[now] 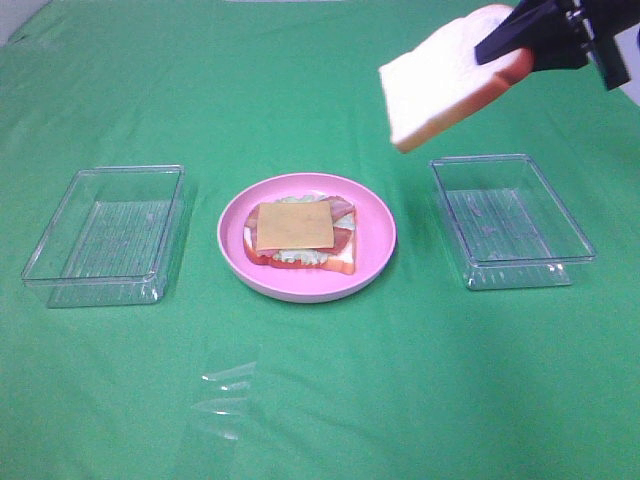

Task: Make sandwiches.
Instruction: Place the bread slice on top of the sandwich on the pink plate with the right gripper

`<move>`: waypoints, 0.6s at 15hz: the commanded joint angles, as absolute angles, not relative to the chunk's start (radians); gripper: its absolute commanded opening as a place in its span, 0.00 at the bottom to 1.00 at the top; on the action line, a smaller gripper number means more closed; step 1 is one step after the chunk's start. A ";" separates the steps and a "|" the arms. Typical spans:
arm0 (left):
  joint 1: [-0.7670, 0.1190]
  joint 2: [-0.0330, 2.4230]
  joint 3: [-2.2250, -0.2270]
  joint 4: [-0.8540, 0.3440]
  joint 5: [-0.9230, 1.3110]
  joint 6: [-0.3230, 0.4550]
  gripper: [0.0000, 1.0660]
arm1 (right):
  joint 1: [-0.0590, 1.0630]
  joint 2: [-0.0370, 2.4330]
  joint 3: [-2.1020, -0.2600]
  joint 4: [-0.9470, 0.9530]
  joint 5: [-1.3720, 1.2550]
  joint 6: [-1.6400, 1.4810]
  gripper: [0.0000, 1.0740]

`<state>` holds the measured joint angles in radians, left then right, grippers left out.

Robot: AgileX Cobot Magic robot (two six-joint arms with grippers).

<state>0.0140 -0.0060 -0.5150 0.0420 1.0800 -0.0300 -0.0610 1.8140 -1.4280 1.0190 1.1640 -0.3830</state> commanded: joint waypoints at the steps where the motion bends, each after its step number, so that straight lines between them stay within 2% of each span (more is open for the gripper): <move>1: 0.012 -0.026 -0.515 0.034 1.077 -0.035 0.94 | -0.012 1.805 -1.266 1.215 1.023 -0.518 0.00; 6: 0.012 -0.026 -0.515 0.034 1.077 -0.035 0.94 | 0.197 1.898 -1.265 1.234 0.865 -0.520 0.00; 9: 0.012 -0.026 -0.515 0.034 1.077 -0.035 0.94 | 0.261 1.997 -1.327 1.281 0.826 -0.548 0.00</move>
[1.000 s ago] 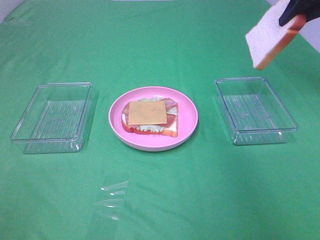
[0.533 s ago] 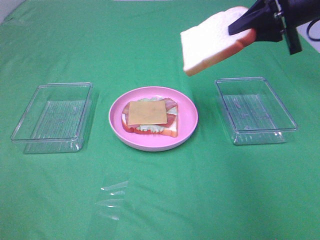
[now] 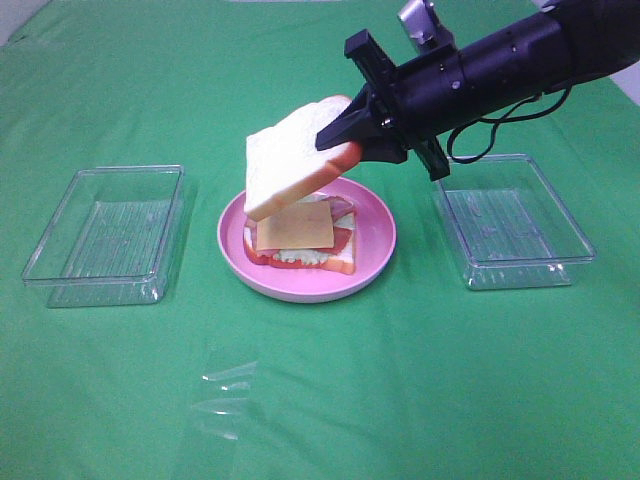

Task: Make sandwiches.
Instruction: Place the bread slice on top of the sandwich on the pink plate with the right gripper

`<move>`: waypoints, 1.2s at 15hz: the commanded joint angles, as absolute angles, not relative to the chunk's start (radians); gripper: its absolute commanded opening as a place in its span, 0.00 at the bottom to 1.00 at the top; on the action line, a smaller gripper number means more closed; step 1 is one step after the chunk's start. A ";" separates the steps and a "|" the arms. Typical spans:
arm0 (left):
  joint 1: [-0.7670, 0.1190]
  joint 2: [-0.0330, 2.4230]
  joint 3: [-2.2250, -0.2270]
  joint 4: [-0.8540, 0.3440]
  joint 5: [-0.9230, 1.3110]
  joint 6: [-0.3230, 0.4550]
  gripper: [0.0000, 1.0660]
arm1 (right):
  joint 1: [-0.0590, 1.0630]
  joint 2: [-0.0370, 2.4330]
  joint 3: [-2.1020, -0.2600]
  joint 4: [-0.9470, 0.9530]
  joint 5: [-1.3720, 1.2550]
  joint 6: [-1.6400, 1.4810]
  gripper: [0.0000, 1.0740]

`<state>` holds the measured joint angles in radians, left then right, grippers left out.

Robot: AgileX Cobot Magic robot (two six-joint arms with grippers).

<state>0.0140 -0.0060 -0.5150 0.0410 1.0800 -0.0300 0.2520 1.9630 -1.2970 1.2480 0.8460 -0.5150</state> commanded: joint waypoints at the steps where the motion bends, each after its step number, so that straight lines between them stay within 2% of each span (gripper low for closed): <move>1: 0.012 -0.026 -0.515 0.034 1.077 -0.035 0.94 | 0.261 2.029 -1.350 1.290 0.826 -0.546 0.00; 6: 0.012 -0.026 -0.515 0.034 1.077 -0.035 0.94 | 0.260 2.113 -1.394 1.356 0.817 -0.551 0.00; 18: 0.012 -0.026 -0.515 0.034 1.077 -0.035 0.94 | 0.260 2.189 -1.394 1.328 0.869 -0.543 0.00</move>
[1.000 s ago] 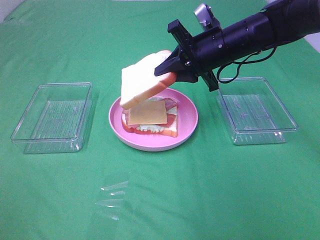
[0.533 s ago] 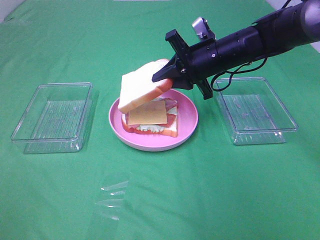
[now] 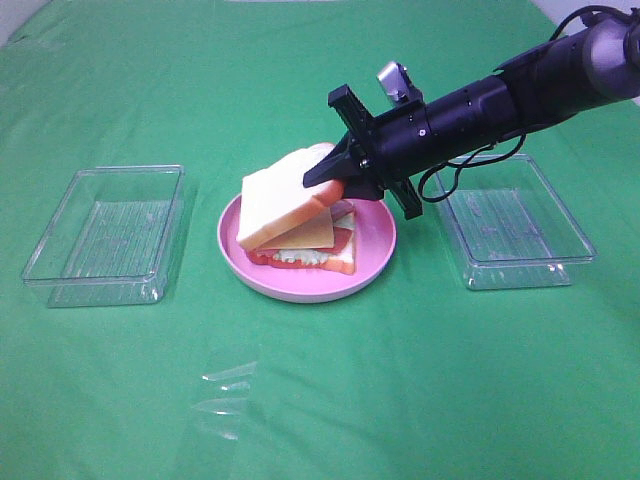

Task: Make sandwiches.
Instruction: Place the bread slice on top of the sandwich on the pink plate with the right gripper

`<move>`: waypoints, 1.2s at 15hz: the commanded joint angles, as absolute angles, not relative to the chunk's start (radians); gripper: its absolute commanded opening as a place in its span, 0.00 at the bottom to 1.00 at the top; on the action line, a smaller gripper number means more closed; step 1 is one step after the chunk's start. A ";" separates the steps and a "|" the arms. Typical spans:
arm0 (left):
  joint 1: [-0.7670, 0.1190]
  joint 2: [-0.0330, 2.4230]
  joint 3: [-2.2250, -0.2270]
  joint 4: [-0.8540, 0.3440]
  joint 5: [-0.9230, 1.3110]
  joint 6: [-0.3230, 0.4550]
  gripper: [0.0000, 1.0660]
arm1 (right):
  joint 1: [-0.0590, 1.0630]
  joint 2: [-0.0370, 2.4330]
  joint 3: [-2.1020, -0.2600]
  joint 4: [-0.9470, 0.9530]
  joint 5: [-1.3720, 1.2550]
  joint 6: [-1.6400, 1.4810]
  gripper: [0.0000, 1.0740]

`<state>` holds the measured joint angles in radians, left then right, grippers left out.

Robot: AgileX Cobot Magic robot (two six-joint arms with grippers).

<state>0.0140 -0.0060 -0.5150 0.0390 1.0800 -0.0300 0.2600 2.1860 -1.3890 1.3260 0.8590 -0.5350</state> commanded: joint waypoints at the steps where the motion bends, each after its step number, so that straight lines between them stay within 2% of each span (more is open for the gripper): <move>1: 0.012 -0.026 -0.515 0.034 1.077 -0.035 0.94 | 0.260 2.189 -1.394 1.326 0.866 -0.543 0.00; 8: 0.012 -0.026 -0.515 0.034 1.077 -0.035 0.94 | 0.260 2.189 -1.394 1.275 0.855 -0.543 0.02; 10: 0.012 -0.026 -0.515 0.034 1.077 -0.035 0.94 | 0.260 2.189 -1.394 1.274 0.855 -0.543 0.16; 13: 0.012 -0.026 -0.515 0.034 1.077 -0.035 0.94 | 0.260 2.177 -1.400 1.265 0.867 -0.542 0.55; 14: 0.012 -0.026 -0.515 0.034 1.077 -0.035 0.94 | 0.259 2.174 -1.404 1.255 0.868 -0.542 0.58; 15: 0.012 -0.026 -0.515 0.034 1.077 -0.035 0.94 | 0.259 2.156 -1.420 1.195 0.870 -0.537 0.71; 18: 0.012 -0.026 -0.515 0.034 1.077 -0.035 0.94 | 0.259 2.119 -1.460 1.017 0.882 -0.434 0.78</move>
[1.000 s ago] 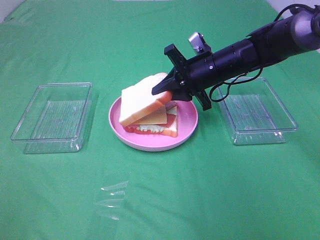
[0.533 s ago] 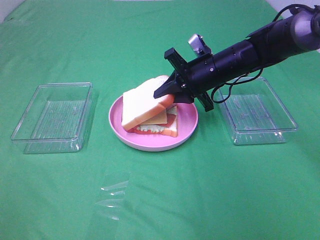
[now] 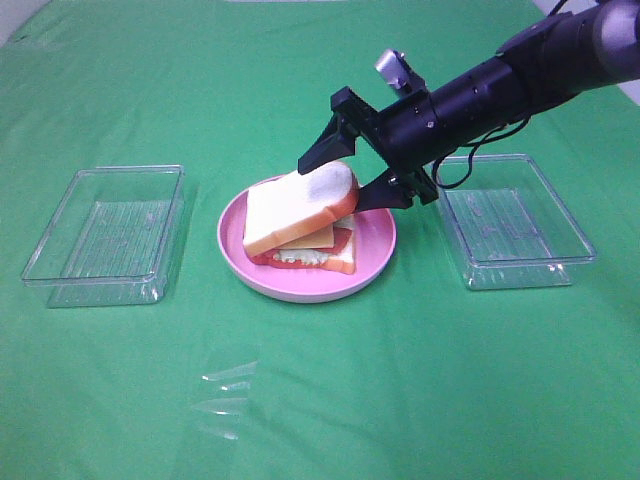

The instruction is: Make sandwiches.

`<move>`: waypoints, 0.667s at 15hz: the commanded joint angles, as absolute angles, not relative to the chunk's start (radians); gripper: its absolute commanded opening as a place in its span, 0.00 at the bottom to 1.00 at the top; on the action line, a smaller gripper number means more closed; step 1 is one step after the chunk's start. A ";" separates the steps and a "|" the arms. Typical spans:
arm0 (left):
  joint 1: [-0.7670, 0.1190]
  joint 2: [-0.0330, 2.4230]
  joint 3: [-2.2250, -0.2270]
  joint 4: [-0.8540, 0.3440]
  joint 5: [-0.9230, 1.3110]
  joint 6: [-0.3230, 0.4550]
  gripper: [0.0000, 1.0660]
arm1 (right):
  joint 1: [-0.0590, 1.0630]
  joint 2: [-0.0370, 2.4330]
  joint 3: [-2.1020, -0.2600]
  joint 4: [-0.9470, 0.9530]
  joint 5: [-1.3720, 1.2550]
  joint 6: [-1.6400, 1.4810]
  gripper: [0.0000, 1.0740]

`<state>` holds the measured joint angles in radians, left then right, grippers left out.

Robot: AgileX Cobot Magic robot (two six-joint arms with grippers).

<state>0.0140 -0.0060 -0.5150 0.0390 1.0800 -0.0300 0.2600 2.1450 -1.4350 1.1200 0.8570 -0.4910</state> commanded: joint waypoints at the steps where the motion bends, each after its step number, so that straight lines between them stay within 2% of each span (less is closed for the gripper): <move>1: 0.012 -0.026 -0.515 0.034 1.077 -0.035 0.94 | 0.259 2.111 -1.491 0.904 0.901 -0.358 0.78; 2: 0.012 -0.026 -0.515 0.034 1.077 -0.035 0.94 | 0.259 2.087 -1.550 0.687 0.949 -0.202 0.78; 7: 0.012 -0.026 -0.515 0.034 1.077 -0.035 0.94 | 0.259 2.025 -1.692 0.297 1.116 0.094 0.78; 10: 0.012 -0.026 -0.515 0.034 1.077 -0.035 0.94 | 0.259 2.018 -1.783 0.147 1.244 0.123 0.78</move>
